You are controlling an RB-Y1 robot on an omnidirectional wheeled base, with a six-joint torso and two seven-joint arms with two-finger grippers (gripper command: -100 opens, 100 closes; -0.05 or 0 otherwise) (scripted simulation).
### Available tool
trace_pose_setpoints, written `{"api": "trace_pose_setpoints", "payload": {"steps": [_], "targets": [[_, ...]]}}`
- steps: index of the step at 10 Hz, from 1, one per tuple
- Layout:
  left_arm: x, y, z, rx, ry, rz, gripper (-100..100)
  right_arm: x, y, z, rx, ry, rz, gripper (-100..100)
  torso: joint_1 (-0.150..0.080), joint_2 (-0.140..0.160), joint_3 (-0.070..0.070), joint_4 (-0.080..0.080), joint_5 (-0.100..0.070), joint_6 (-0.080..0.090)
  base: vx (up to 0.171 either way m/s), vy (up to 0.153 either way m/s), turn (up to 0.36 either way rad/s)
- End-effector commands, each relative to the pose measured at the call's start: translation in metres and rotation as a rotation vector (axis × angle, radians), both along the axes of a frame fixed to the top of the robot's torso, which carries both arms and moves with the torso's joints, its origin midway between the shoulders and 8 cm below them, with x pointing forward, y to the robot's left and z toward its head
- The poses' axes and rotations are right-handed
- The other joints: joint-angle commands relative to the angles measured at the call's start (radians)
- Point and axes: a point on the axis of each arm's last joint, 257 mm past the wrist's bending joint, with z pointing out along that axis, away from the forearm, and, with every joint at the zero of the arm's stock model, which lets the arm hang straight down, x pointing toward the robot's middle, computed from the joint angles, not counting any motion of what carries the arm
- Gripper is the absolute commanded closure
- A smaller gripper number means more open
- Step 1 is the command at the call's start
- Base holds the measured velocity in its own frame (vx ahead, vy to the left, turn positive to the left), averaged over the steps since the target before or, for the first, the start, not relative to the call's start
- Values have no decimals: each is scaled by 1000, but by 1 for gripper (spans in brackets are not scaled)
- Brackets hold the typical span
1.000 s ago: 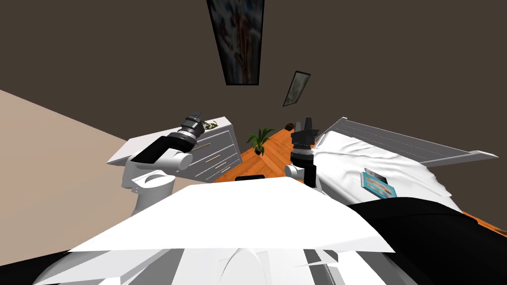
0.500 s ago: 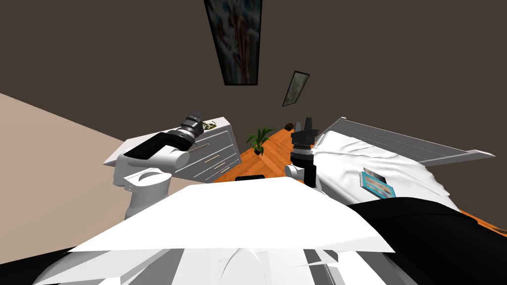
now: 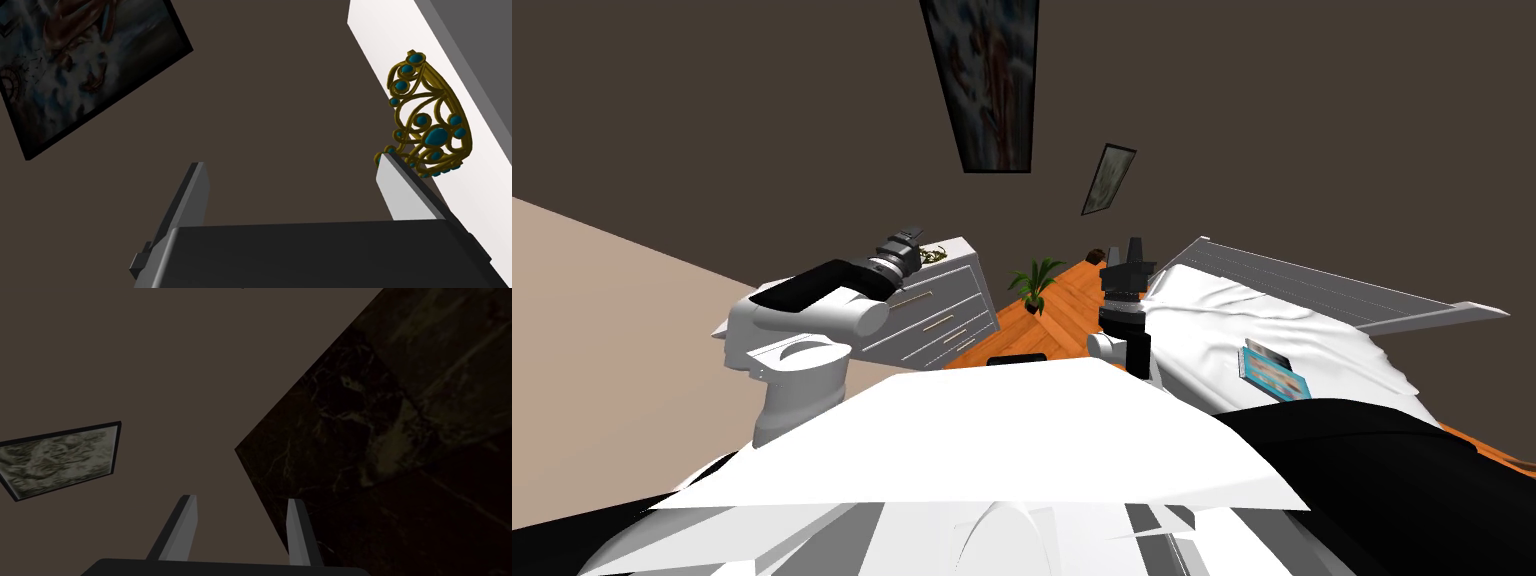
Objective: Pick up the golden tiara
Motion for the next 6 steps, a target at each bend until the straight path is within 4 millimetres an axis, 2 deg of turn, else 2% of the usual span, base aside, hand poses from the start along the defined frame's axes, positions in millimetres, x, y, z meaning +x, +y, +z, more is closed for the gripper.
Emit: {"api": "trace_pose_setpoints", "payload": {"steps": [1, 2, 3, 4, 6], "targets": [[0, 3, -5, 3, 24, 9, -100, 0, 0, 0, 0, 0, 0, 0, 0, 0, 0, 0, 0, 0, 12, -2, 2], [1, 5, -3, 15, 44, 9, -100, 0, 0, 0, 0, 0, 0, 0, 0, 0, 0, 0, 0, 0, 24, -3, -13], [0, 7, -9, 16, 67, 19, -100, 0, 0, 0, 0, 0, 0, 0, 0, 0, 0, 0, 0, 0, 27, -1, -12], [2, 8, -4, 27, 77, 14, -100, 0, 0, 0, 0, 0, 0, 0, 0, 0, 0, 0, 0, 0, 39, -2, -16], [0, 12, -13, 29, 116, 31, -100, 0, 0, 0, 0, 0, 0, 0, 0, -1, -1, 0, 0, 0, 26, -1, -1]]}}
